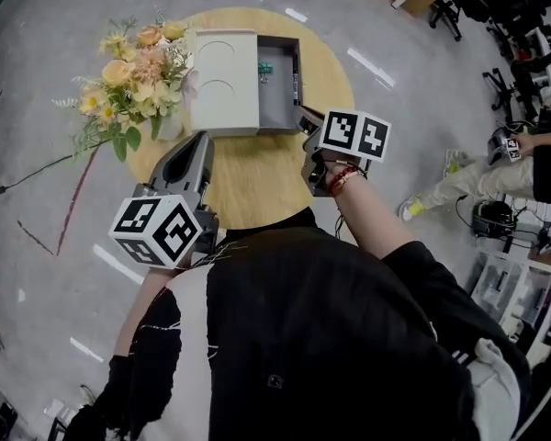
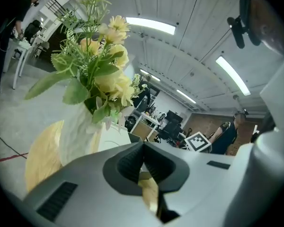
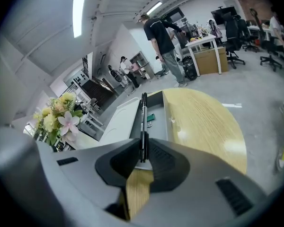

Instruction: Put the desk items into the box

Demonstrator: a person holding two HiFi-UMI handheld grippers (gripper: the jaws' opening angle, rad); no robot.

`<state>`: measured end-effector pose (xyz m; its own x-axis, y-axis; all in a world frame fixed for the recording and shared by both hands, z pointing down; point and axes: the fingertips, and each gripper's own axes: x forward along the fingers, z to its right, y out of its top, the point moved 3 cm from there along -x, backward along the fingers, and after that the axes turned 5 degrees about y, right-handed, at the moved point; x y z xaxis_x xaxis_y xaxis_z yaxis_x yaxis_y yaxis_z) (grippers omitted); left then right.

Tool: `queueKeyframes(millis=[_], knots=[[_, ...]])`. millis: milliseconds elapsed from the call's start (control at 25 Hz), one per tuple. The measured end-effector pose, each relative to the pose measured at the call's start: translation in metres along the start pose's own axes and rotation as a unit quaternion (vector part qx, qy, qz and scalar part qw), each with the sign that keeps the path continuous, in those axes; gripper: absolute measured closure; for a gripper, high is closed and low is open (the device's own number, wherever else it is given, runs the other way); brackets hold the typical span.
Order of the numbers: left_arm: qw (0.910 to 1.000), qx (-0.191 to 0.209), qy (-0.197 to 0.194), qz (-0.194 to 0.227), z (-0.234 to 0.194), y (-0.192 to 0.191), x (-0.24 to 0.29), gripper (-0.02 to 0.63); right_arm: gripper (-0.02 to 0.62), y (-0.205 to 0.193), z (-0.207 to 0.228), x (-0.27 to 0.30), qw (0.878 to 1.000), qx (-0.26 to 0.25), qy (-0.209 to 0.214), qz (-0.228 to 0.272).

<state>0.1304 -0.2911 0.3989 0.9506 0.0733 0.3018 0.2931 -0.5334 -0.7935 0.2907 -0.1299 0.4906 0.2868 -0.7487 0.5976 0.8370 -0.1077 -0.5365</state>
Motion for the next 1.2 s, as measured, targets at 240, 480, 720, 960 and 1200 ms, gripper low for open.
queueKeyframes(millis=[240,480,720,960,1200], knots=[[0.9999,-0.009,-0.005,-0.005,-0.011,-0.006,-0.009,0.597,0.534,-0.001,0.002,0.005,0.995,-0.074,-0.053,-0.039],[0.9998,-0.020,-0.006,0.000,-0.025,-0.003,-0.012,0.597,0.532,-0.005,0.002,0.010,0.982,-0.133,-0.093,-0.093],[0.9996,-0.026,-0.012,0.000,-0.031,0.000,-0.014,0.597,0.532,-0.017,0.003,0.017,0.975,-0.147,-0.106,-0.130],[0.9996,-0.025,-0.014,0.001,-0.036,0.004,-0.015,0.597,0.532,-0.019,0.003,0.021,0.966,-0.168,-0.120,-0.154],[0.9995,-0.027,-0.014,-0.002,-0.043,0.004,-0.014,0.597,0.532,-0.020,0.004,0.029,0.964,-0.166,-0.117,-0.169]])
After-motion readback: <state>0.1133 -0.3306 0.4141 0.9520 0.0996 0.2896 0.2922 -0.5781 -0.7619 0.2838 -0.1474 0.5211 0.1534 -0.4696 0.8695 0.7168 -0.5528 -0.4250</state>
